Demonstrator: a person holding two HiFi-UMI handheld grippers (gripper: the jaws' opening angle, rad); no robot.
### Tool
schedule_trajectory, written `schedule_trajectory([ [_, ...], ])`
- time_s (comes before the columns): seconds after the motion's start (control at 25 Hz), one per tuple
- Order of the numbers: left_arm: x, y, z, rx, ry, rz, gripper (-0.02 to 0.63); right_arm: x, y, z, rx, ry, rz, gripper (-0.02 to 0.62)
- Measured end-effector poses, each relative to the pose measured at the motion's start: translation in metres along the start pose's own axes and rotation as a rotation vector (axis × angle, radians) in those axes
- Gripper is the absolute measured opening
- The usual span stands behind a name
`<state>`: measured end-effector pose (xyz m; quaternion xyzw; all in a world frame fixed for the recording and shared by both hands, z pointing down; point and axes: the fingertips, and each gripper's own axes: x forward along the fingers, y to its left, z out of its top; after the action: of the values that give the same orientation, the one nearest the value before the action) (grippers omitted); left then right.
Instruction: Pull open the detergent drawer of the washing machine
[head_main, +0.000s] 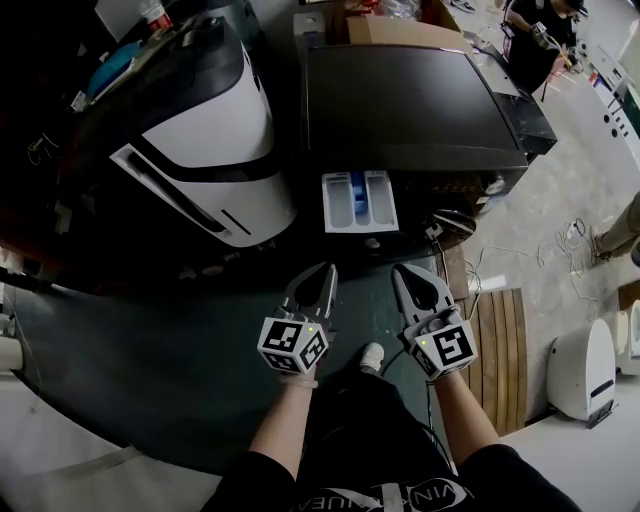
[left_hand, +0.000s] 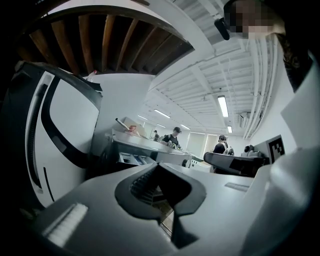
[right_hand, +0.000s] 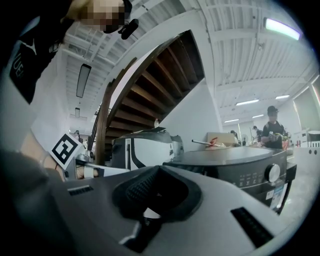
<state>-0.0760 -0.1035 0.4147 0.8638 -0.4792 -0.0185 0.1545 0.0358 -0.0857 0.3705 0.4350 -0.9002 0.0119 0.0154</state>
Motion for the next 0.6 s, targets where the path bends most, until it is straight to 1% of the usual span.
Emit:
schedule_trajectory([
  [0.16, -0.01, -0.008, 0.013, 0.023, -0.003, 0.001, 0.009, -0.008, 0.002, 0.013, -0.004, -0.002, 0.004, 0.012],
  [0.24, -0.014, -0.011, 0.02, 0.048, -0.002, 0.004, 0.009, -0.011, 0.003, 0.018, 0.001, -0.003, 0.004, 0.012],
  [0.44, -0.023, -0.016, 0.037, 0.114, -0.017, 0.032, 0.009, -0.016, 0.007, 0.032, -0.012, -0.014, 0.013, 0.012],
  [0.6, -0.031, -0.017, 0.05, 0.133, -0.034, 0.051, 0.009, -0.015, 0.011, 0.047, 0.012, -0.036, 0.018, 0.012],
])
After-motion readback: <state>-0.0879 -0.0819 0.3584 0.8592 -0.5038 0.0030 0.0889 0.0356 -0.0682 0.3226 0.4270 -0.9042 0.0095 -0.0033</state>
